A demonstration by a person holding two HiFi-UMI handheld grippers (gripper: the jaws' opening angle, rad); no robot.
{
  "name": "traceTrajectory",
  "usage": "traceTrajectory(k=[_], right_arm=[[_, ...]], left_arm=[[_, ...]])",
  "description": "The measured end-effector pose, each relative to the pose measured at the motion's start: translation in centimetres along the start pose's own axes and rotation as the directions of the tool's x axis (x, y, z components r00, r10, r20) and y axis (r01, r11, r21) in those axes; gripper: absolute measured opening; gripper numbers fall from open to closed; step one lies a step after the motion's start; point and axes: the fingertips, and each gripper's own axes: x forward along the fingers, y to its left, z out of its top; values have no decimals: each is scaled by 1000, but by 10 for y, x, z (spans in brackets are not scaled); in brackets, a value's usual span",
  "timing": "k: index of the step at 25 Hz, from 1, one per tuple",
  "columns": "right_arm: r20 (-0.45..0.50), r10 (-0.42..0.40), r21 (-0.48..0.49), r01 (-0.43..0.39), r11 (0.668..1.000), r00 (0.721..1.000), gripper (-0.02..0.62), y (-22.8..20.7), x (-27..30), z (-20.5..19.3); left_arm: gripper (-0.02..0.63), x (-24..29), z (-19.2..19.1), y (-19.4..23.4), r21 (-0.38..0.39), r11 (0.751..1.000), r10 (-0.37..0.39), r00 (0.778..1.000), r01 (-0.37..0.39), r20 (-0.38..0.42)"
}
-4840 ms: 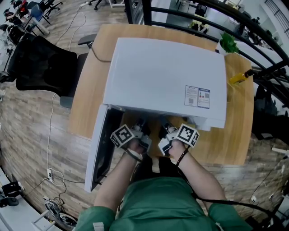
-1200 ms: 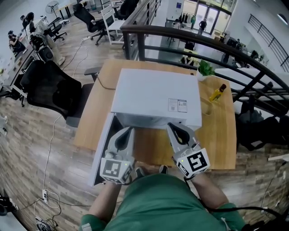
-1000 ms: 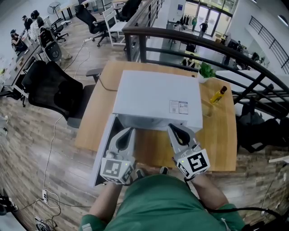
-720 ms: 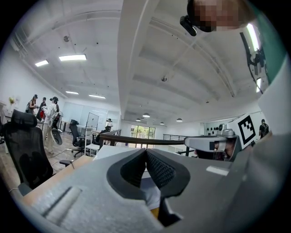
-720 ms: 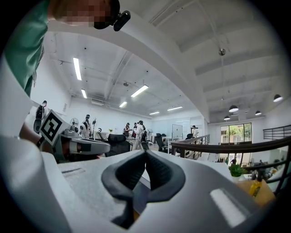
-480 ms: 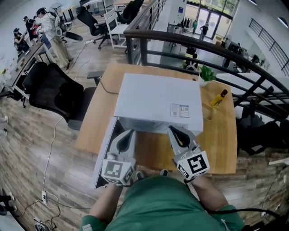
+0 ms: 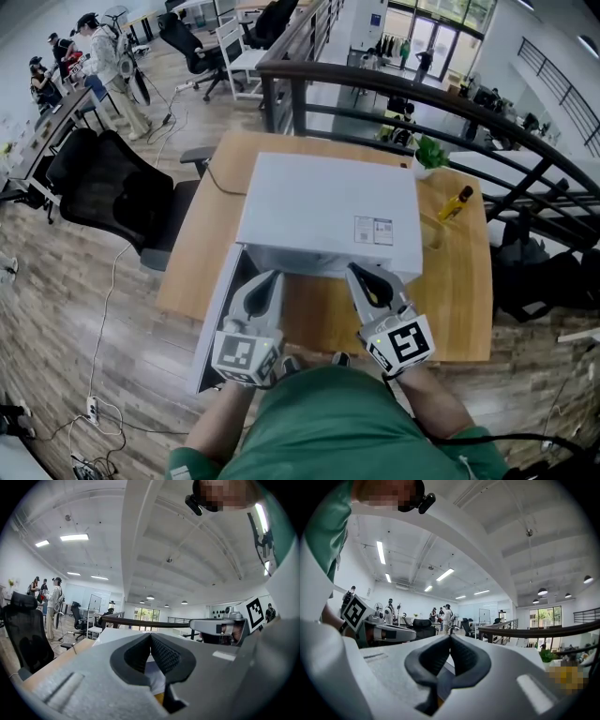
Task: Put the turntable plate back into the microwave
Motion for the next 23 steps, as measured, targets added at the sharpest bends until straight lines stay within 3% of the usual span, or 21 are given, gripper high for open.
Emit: traceTrajectory(k=[23], right_arm=[[3,-5,1,5,1000,1000,3,-8,-1,-3]], left_arm=[[11,14,-16,-4,10,1000,5,999,-5,-48]])
